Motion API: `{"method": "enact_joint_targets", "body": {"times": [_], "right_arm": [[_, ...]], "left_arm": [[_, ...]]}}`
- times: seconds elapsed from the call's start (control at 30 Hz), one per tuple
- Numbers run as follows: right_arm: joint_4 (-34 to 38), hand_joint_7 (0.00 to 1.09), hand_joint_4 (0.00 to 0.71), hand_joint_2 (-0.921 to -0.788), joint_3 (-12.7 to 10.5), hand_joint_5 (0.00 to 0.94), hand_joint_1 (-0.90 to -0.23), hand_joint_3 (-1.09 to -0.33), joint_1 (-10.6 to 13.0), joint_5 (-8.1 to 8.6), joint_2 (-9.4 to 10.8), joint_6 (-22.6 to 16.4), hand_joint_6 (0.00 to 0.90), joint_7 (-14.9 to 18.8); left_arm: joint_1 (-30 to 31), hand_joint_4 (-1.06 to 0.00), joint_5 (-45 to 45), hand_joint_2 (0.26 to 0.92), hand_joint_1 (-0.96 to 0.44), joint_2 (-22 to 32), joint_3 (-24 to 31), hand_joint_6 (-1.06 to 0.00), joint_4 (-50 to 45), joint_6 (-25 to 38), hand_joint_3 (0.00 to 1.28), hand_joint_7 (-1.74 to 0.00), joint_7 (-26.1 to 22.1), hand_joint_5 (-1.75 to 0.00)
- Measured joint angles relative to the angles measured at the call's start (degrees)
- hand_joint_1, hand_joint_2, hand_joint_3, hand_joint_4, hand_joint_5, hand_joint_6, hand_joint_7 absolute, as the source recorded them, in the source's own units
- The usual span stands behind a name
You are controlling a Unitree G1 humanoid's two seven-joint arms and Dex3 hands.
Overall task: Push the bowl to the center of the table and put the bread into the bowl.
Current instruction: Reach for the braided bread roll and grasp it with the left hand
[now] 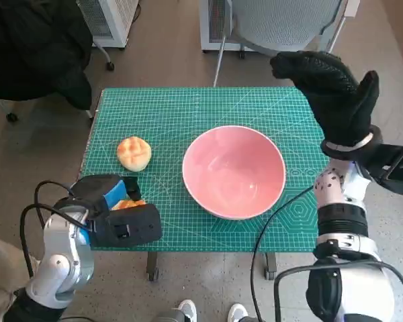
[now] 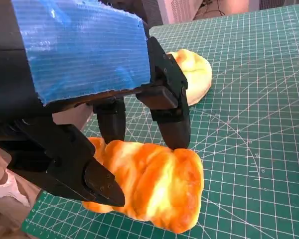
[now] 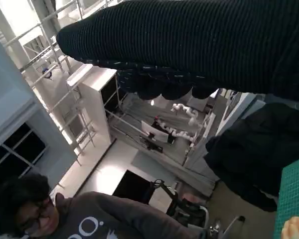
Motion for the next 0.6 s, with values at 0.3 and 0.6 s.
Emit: {"method": "enact_joint_targets", "body": {"times": [0.3,0.6], "right_arm": [[-0.8,0.0,0.18,-0.921,0.2,0.0,-0.672,-0.759,0.6,0.17,0.0,1.0,0.249,0.0],[-1.3,0.0,0.178,-0.921,0.4,0.0,-0.672,-0.754,0.8,0.17,0.0,1.5,0.247,0.0]], "left_arm": [[0.0,-0.6,0.3,0.836,0.0,0.0,0.5,-0.65,-0.9,0.0,0.27,-0.99,-1.2,-1.45],[-1.8,-0.62,1.7,0.836,0.0,0.0,1.4,-0.66,-6.5,1.3,0.26,-0.98,-6.1,-1.42]]}}
